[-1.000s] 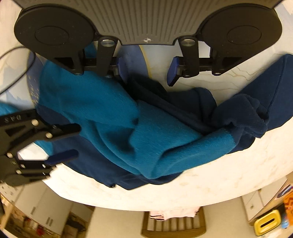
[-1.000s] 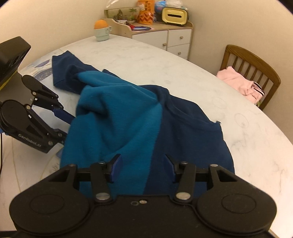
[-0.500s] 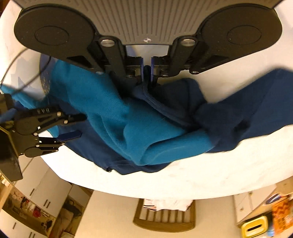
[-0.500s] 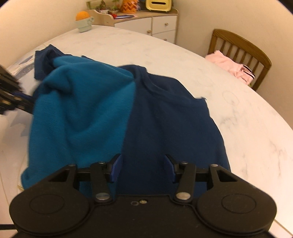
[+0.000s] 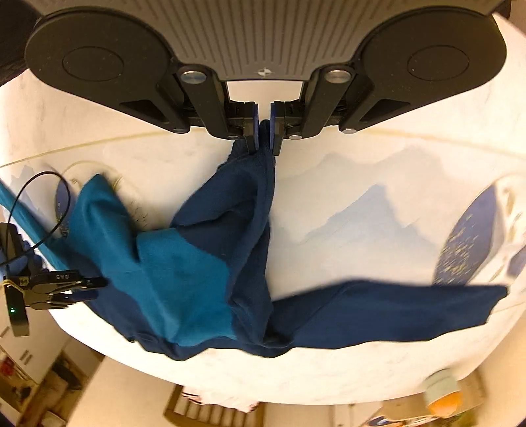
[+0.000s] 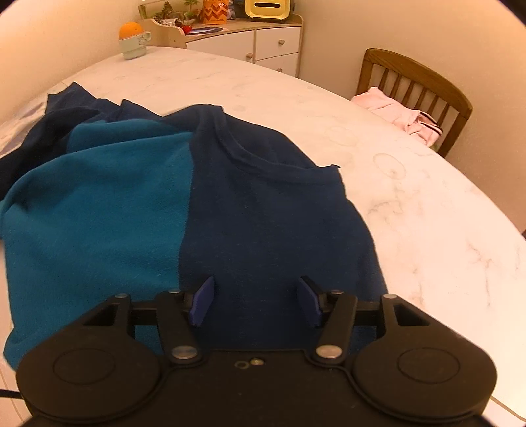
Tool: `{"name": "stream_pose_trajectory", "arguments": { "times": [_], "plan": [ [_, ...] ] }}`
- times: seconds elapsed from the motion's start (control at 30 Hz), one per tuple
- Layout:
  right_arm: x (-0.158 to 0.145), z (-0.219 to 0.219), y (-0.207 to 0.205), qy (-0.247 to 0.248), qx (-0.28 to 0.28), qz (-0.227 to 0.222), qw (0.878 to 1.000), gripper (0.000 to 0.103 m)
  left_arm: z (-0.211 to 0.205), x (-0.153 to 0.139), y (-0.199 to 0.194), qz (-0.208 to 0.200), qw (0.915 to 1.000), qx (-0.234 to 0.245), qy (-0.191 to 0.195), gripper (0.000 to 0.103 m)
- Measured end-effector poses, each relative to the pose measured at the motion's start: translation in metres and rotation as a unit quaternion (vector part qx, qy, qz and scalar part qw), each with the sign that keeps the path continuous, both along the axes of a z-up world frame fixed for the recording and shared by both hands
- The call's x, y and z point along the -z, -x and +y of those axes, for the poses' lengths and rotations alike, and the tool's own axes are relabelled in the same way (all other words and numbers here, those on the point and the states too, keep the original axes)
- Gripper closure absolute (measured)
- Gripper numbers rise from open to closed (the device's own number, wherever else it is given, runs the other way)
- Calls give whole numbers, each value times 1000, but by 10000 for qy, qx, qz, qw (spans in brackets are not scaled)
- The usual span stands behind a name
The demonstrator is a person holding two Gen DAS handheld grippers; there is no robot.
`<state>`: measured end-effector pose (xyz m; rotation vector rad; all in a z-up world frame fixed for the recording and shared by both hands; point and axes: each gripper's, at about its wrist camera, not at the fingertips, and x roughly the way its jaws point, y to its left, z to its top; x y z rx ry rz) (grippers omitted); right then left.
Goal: Fold clothes
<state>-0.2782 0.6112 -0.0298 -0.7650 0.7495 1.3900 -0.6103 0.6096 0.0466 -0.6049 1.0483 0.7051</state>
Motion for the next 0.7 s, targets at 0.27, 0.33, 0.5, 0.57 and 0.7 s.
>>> {"name": "stream_pose_trajectory", "arguments": {
  "times": [0.27,0.33,0.5,0.57,0.7],
  "plan": [
    [-37,-62,54,-168,-530,705,9960,0,-2,7,1,-73,9999,81,-128,99],
    [-37,-81,69,-10,-493,1053,9932,0,2,10,3,-108,9998,108,-107,99],
    [-23,-110,113,289,-127,1559,9873,0,9,15,5,-253,9989,381,-67,99],
    [-19,-111,129,236,109,1490,9885,0,14,17,6,-308,9982,514,-54,99],
    [-9,-107,150,122,539,1212,9911,0,18,19,11,-410,9962,769,10,99]
  ]
}}
